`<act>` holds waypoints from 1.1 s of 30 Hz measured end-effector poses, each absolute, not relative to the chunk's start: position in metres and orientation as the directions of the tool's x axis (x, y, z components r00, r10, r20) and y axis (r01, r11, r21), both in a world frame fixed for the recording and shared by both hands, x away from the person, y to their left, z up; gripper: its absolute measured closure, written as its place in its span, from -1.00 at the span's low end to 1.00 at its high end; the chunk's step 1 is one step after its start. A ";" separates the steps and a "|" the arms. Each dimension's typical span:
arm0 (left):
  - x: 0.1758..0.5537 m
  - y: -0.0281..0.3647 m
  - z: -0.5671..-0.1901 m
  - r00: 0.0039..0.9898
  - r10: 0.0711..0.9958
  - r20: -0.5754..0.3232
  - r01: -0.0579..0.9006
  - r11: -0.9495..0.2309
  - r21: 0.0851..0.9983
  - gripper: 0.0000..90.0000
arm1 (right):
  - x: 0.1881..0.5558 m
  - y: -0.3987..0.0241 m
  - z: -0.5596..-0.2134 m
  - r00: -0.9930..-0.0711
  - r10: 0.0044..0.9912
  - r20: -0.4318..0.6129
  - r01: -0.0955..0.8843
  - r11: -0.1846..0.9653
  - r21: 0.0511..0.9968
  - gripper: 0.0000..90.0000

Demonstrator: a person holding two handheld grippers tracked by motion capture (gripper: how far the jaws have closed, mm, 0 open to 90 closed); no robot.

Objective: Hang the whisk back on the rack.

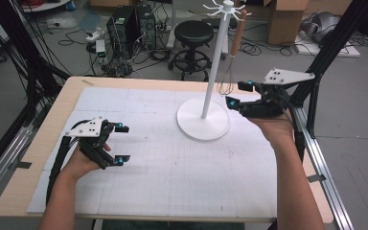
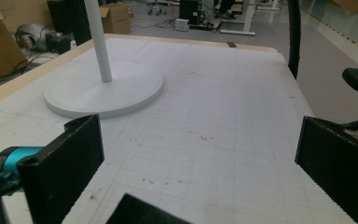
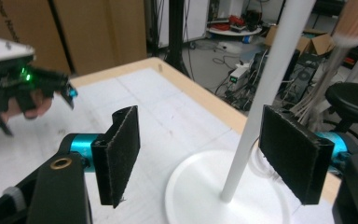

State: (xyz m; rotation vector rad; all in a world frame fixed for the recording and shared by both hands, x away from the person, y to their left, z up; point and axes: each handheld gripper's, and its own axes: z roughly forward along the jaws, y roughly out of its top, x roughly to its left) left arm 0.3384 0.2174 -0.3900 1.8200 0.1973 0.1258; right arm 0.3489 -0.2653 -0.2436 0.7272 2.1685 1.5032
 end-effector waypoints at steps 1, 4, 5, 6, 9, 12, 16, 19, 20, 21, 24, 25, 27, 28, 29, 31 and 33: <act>0.338 0.217 -0.390 0.979 0.201 -0.018 0.068 -0.246 0.967 -0.96 | 0.346 -0.266 -0.248 -0.784 0.620 -0.025 0.191 0.279 0.941 -0.41; 0.338 0.218 -0.390 0.979 0.203 -0.018 0.069 -0.246 0.967 -0.96 | 0.340 -0.269 -0.263 -0.785 0.620 -0.010 0.202 0.272 0.941 -0.47; 0.338 0.218 -0.390 0.979 0.205 -0.020 0.071 -0.247 0.966 -0.96 | 0.339 -0.270 -0.267 -0.784 0.620 -0.009 0.202 0.269 0.942 -0.49; 0.338 0.218 -0.390 0.978 0.206 -0.021 0.073 -0.247 0.966 -0.96 | 0.337 -0.271 -0.271 -0.785 0.619 -0.003 0.205 0.265 0.942 -0.50; 0.338 0.217 -0.391 0.978 0.206 -0.025 0.077 -0.247 0.966 -0.96 | 0.331 -0.275 -0.284 -0.787 0.617 0.016 0.219 0.255 0.942 -0.53; 0.339 0.216 -0.392 0.978 0.206 -0.028 0.081 -0.256 0.963 -0.96 | 0.325 -0.277 -0.297 -0.786 0.618 0.029 0.226 0.242 0.943 -0.56; 0.339 0.216 -0.392 0.977 0.212 -0.027 0.083 -0.260 0.962 -0.96 | 0.321 -0.278 -0.313 -0.784 0.618 0.048 0.237 0.227 0.945 -0.63; 0.338 0.216 -0.392 0.977 0.212 -0.027 0.083 -0.260 0.962 -0.96 | 0.318 -0.278 -0.324 -0.787 0.613 0.065 0.248 0.219 0.944 -0.65; 0.338 0.216 -0.392 0.977 0.212 -0.028 0.084 -0.261 0.962 -0.96 | 0.317 -0.278 -0.329 -0.788 0.612 0.067 0.251 0.220 0.943 -0.65; 0.338 0.216 -0.392 0.977 0.213 -0.029 0.086 -0.261 0.961 -0.96 | 0.316 -0.277 -0.331 -0.788 0.611 0.069 0.253 0.220 0.942 -0.66; 0.338 0.215 -0.393 0.977 0.212 -0.028 0.085 -0.264 0.961 -0.96 | 0.312 -0.277 -0.340 -0.791 0.607 0.076 0.256 0.216 0.942 -0.69; 0.338 0.215 -0.393 0.977 0.213 -0.029 0.086 -0.262 0.961 -0.96 | 0.311 -0.277 -0.342 -0.792 0.605 0.075 0.254 0.215 0.943 -0.71; 0.338 0.215 -0.393 0.977 0.210 -0.030 0.086 -0.263 0.961 -0.96 | 0.308 -0.275 -0.348 -0.791 0.607 0.076 0.259 0.219 0.941 -0.74; 0.338 0.215 -0.393 0.978 0.208 -0.030 0.085 -0.262 0.961 -0.96 | 0.306 -0.275 -0.351 -0.791 0.606 0.080 0.261 0.217 0.941 -0.74; 0.338 0.214 -0.393 0.977 0.209 -0.030 0.086 -0.262 0.961 -0.96 | 0.305 -0.274 -0.353 -0.794 0.602 0.080 0.258 0.216 0.942 -0.74; 0.338 0.214 -0.393 0.977 0.210 -0.030 0.086 -0.265 0.960 -0.96 | 0.303 -0.274 -0.358 -0.796 0.598 0.088 0.264 0.212 0.941 -0.74; 0.338 0.214 -0.394 0.977 0.209 -0.030 0.087 -0.267 0.960 -0.96 | 0.304 -0.274 -0.361 -0.794 0.603 0.078 0.266 0.229 0.936 -0.75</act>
